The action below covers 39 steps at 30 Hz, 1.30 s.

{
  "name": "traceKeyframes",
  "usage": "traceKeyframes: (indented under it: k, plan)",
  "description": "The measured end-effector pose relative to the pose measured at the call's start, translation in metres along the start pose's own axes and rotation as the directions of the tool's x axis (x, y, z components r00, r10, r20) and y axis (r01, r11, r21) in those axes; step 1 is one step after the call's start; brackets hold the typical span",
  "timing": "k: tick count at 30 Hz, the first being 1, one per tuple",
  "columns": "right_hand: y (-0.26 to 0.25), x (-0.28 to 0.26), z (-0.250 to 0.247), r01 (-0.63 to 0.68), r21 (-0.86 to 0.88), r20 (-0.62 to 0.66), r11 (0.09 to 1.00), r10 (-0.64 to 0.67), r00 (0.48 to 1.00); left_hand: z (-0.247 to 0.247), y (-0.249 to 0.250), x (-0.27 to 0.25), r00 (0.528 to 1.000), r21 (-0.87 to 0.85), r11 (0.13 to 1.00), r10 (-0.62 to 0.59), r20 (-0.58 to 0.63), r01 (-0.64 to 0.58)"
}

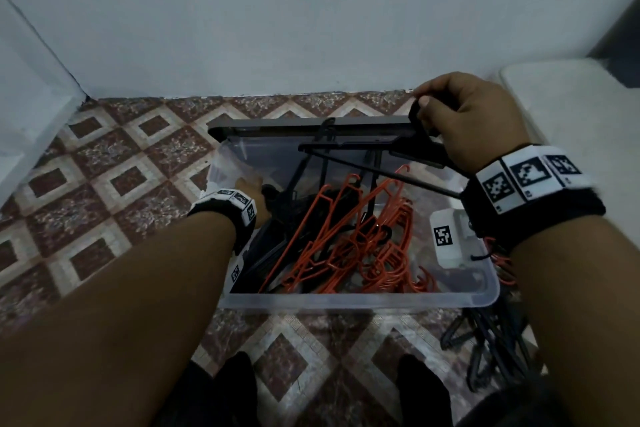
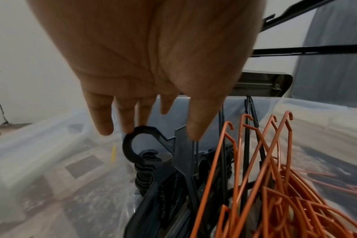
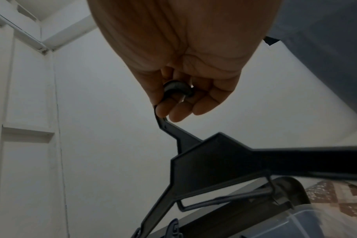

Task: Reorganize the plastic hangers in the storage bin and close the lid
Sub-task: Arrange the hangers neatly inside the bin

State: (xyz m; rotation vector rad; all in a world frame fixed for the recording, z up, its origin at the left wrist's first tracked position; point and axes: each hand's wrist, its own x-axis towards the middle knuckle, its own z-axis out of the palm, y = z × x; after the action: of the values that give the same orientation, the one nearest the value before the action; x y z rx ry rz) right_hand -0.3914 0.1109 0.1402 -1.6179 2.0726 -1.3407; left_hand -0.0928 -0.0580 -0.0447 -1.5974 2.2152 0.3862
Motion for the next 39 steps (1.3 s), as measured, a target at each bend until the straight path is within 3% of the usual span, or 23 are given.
traceKeyframes:
  k: [4,10,13,15,17,20,22,24,32,36,39]
  plan:
    - [0.003,-0.001,-0.003,-0.009,0.001,-0.023,1.000,0.009,1.000,-0.003,0.012,-0.005,0.989,0.119,0.987,0.097,0.111,-0.111]
    - [0.005,0.001,-0.006,-0.030,-0.004,-0.062,1.000,0.030,0.998,-0.022,0.034,-0.031,0.989,0.182,0.973,0.133,0.059,-0.141]
    - [0.004,0.003,-0.005,-0.029,-0.024,-0.121,0.999,0.026,0.992,-0.056,0.038,-0.055,0.978,0.058,0.977,0.207,-0.029,-0.205]
    - [0.002,0.004,-0.007,-0.025,-0.029,-0.183,0.999,0.019,0.983,-0.083,0.039,-0.071,0.962,-0.093,0.976,0.174,-0.212,-0.197]
    - [0.000,0.005,-0.011,-0.020,-0.021,-0.212,1.000,0.015,0.977,-0.105,0.039,-0.086,0.880,-0.191,0.956,0.113,-0.461,-0.223]
    - [-0.002,0.002,-0.017,-0.033,-0.025,-0.213,0.999,0.027,0.977,-0.130,0.038,-0.107,0.700,-0.307,0.892,0.015,-0.714,-0.332]
    - [-0.002,-0.002,-0.022,-0.053,-0.025,-0.209,0.998,0.047,0.977,-0.143,0.038,-0.121,0.613,-0.370,0.838,-0.055,-0.788,-0.400]
    - [-0.001,-0.005,-0.026,-0.064,-0.033,-0.184,0.997,0.057,0.981,-0.153,0.040,-0.131,0.587,-0.367,0.822,-0.050,-0.808,-0.436]
    - [0.003,-0.012,-0.027,-0.115,-0.061,0.025,0.991,0.117,0.993,-0.161,0.049,-0.149,0.725,-0.186,0.903,0.174,-0.666,-0.388]
    - [0.004,-0.012,-0.029,-0.154,-0.026,0.052,0.988,0.155,0.987,-0.160,0.056,-0.154,0.792,-0.311,0.872,0.130,-0.596,-0.378]
    - [0.004,-0.012,-0.028,-0.168,-0.015,0.093,0.986,0.169,0.981,-0.155,0.066,-0.159,0.855,-0.531,0.738,0.119,-0.505,-0.416]
